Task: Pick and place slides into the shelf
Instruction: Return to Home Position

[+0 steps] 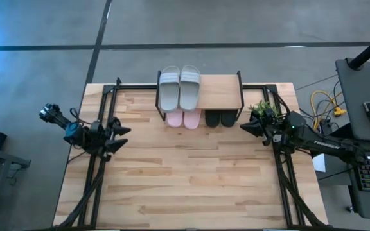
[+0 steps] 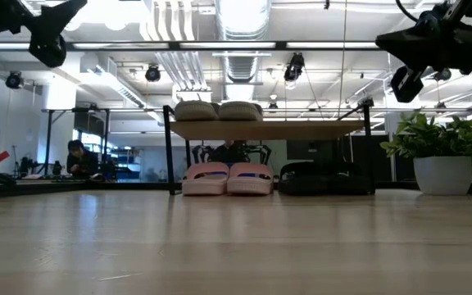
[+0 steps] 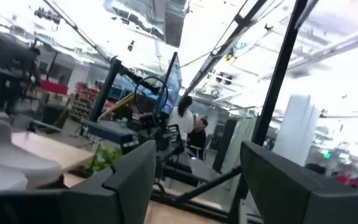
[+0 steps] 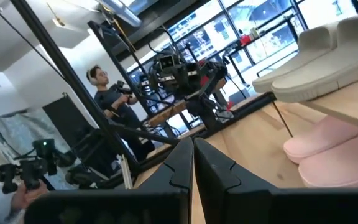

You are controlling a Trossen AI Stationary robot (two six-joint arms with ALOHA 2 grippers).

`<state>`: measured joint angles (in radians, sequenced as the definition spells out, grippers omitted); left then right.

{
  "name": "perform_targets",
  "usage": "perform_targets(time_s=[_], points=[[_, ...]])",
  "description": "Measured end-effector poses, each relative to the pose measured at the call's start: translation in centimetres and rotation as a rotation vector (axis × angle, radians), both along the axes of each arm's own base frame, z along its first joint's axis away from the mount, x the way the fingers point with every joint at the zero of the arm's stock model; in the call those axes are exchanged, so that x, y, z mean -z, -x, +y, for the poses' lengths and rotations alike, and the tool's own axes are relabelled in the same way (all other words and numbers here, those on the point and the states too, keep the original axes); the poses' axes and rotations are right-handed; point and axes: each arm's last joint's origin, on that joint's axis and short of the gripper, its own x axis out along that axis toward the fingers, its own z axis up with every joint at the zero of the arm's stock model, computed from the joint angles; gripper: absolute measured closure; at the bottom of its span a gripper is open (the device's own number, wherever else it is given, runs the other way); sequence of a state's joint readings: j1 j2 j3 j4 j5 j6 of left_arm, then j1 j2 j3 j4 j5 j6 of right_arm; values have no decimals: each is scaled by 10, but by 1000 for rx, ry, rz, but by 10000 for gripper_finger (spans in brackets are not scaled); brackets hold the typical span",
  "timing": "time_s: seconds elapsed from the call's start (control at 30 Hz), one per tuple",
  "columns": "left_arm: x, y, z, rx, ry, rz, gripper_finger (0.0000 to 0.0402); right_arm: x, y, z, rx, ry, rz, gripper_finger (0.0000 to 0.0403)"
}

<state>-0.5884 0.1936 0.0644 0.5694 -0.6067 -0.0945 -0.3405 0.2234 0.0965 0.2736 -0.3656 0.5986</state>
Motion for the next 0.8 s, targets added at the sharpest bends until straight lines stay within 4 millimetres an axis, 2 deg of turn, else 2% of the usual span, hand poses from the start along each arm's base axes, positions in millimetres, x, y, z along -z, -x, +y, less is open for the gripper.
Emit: perform_targets(time_s=[0.07, 0.17, 0.27, 0.37, 0.5, 0.57, 0.67, 0.8], points=[[-8, 1, 1, -22, -45, -21, 181, 0, 0, 0, -2, -19, 3, 394], [-32, 13, 6, -12, -130, -207, 181, 0, 0, 0, -5, -48, 3, 394], [-55, 32, 12, 85, -174, -420, 181, 0, 0, 0, -4, -54, 5, 394], [-64, 45, 15, 224, -228, -546, 181, 1, 0, -1, 14, -57, 8, 394], [-75, 48, 16, 176, -284, -556, 181, 1, 0, -1, 28, -56, 8, 394], [-74, 44, 17, 110, -266, -486, 181, 1, 0, -1, 30, -56, 9, 394], [-56, 26, 9, 96, -215, -330, 181, 1, 0, -1, 38, -57, 8, 394], [-39, 12, 4, 39, -133, -226, 181, 2, -1, -2, 48, -53, 17, 394]])
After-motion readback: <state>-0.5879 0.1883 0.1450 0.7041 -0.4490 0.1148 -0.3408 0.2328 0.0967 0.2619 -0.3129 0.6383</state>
